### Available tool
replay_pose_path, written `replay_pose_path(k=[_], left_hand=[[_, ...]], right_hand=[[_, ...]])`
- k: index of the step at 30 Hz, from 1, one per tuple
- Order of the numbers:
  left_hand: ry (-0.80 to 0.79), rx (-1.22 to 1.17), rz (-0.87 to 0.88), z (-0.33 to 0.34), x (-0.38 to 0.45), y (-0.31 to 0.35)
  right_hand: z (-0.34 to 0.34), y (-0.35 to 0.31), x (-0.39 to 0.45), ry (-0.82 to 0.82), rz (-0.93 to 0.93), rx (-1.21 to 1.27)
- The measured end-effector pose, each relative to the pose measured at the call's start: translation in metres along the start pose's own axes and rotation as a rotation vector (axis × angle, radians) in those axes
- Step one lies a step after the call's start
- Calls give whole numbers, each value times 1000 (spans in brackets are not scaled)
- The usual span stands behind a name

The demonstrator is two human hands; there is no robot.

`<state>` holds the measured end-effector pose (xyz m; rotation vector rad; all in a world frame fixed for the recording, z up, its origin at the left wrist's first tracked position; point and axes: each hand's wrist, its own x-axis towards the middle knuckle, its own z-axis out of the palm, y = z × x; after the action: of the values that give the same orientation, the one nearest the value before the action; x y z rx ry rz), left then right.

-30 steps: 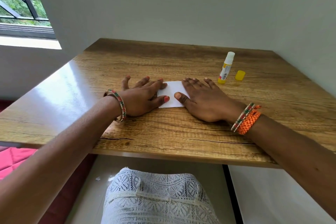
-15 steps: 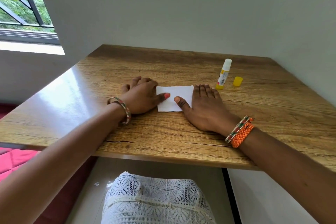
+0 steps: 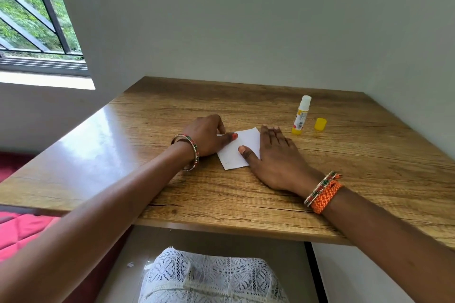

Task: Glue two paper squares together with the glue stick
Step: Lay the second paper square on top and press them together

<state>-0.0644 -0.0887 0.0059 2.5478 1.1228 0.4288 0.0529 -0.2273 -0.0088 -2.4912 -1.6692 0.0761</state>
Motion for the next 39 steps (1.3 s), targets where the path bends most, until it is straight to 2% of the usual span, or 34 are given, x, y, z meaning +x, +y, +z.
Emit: replay_pose_path(k=[5, 8, 10, 13, 18, 21, 24, 26, 28, 29, 31, 34, 39], left_hand=[[-43, -34, 12, -6, 0, 1], [17, 74, 47, -4, -8, 5], [81, 197, 91, -1, -14, 9], [124, 280, 148, 0, -18, 14], [88, 373, 186, -5, -18, 15], [93, 386, 186, -4, -18, 14], [74, 317, 168, -6, -15, 10], [56, 137, 137, -14, -11, 4], [19, -6, 177, -19, -6, -3], [-30, 10, 196, -19, -6, -6], [-111, 112, 171, -15, -10, -12], [-192, 167, 106, -14, -14, -19], [-201, 235, 80, -11, -18, -17]], right_hand=[[0, 1, 1, 9, -34, -4], [-2, -3, 2, 105, -218, -80], [-2, -9, 2, 70, -298, -74], [0, -12, 4, 45, -268, -118], [0, -6, 4, 25, -102, -168], [1, -7, 5, -9, -76, -165], [-6, -5, 12, -136, -103, -75], [-18, 0, 22, -240, -175, -17], [-30, 2, 30, -320, -234, 60], [-34, 1, 33, -337, -246, 99], [-35, 0, 35, -318, -247, 132], [-29, -4, 32, -256, -273, 52], [-15, -8, 29, -133, -225, -98]])
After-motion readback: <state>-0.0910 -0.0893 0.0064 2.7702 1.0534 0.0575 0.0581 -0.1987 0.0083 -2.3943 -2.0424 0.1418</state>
